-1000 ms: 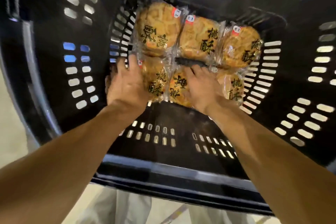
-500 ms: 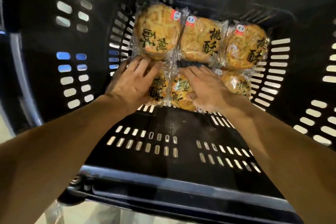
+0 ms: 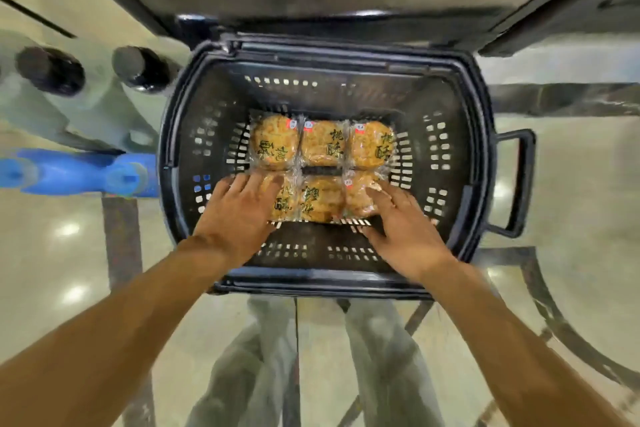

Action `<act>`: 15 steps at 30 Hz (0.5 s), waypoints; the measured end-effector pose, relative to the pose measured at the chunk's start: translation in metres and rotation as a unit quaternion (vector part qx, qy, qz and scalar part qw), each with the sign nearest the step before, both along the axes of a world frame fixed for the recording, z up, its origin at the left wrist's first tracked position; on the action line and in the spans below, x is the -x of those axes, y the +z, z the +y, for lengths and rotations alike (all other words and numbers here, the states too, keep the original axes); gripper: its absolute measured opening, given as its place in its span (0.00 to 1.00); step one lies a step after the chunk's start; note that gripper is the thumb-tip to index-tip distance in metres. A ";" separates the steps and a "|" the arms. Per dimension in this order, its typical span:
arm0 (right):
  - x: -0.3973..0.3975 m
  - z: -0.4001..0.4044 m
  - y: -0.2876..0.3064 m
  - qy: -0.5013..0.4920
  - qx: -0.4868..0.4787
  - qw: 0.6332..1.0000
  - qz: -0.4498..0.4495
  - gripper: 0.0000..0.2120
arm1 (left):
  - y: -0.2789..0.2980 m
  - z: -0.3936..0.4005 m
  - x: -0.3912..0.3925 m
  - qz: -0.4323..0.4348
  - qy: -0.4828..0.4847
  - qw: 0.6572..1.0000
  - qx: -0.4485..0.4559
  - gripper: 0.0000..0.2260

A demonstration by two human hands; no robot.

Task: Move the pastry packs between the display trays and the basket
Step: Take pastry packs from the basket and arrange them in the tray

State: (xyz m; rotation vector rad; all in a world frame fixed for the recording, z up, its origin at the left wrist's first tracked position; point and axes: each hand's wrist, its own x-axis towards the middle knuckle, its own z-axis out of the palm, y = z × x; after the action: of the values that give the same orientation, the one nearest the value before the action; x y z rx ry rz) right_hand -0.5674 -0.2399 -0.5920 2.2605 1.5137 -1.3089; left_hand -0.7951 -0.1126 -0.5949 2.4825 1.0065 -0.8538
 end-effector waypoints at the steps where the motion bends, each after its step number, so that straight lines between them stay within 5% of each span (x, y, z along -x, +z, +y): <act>1: -0.009 -0.008 0.046 -0.035 -0.005 0.999 -0.006 0.31 | 0.039 -0.004 -0.009 -0.009 0.003 1.000 0.002 0.36; 8: -0.070 -0.061 0.324 -0.146 -0.172 0.969 -0.106 0.27 | 0.299 -0.037 -0.106 -0.226 -0.028 0.973 -0.040 0.28; 15: -0.169 -0.161 0.489 -0.185 -0.308 0.916 -0.177 0.26 | 0.476 -0.119 -0.238 -0.399 -0.107 0.904 -0.110 0.27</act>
State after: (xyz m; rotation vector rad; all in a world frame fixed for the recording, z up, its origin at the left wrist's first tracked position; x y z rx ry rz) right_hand -0.3982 -0.4004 -0.1028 3.0753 1.5590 -0.4279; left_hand -0.5571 -0.2316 -0.1192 2.7470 0.5527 0.2793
